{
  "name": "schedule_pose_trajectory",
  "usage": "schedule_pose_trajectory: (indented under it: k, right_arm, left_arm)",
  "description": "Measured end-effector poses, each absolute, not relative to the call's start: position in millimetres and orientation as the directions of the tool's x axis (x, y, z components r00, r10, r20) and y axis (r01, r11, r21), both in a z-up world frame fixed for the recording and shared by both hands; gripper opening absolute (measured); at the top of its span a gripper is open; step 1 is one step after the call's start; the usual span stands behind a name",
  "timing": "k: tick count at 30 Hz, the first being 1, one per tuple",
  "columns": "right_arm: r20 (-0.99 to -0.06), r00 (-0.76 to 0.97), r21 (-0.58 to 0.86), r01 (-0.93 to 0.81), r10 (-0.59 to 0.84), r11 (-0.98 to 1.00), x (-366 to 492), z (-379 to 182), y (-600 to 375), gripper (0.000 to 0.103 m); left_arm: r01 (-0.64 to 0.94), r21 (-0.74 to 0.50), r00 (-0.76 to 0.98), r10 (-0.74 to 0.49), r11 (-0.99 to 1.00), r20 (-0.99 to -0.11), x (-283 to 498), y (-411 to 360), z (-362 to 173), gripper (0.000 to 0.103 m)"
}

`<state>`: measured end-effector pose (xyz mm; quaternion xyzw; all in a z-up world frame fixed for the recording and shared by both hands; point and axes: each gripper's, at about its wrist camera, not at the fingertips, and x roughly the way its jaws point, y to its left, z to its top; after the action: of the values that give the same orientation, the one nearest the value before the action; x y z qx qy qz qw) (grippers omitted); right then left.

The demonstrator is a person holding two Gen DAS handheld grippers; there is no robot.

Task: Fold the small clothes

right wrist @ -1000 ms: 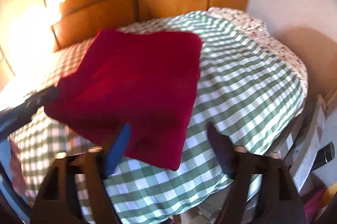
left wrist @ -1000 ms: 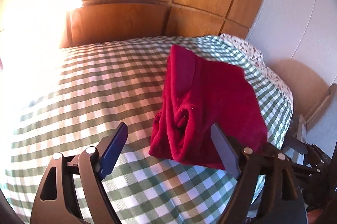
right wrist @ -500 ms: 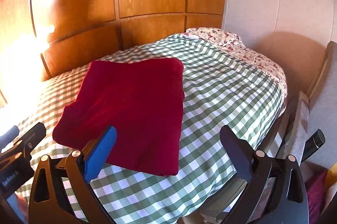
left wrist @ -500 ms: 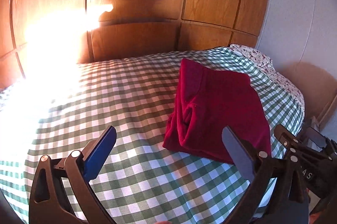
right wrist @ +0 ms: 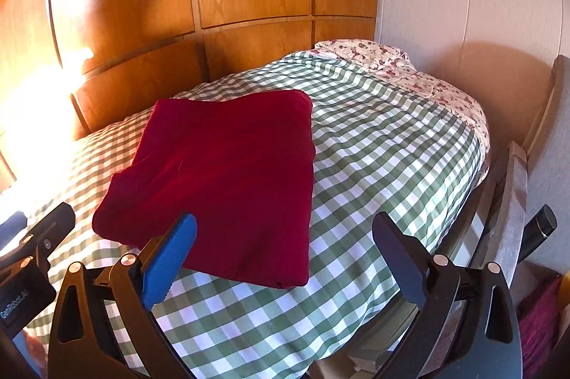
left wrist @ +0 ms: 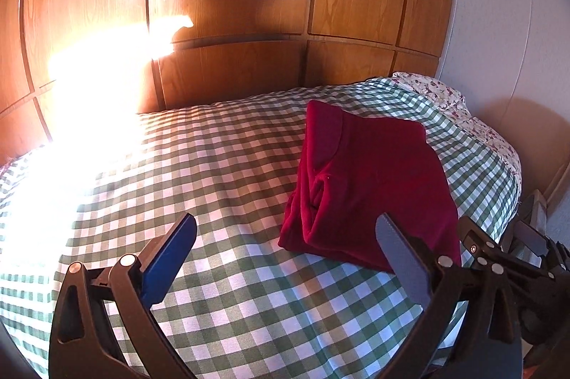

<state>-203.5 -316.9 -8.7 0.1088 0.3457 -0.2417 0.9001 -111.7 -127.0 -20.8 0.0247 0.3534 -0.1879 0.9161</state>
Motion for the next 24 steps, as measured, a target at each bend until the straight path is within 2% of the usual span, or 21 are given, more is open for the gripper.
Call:
schedule_pose_trajectory:
  k: [24]
  right_arm:
    - [-0.673,0.651,0.023,0.493,-0.351,0.87,-204.0,-11.0,-313.5,0.098]
  left_arm:
    - [0.329,-0.071,0.683,-0.29,0.942,-0.67,-113.5,-131.9,-23.3,0.101]
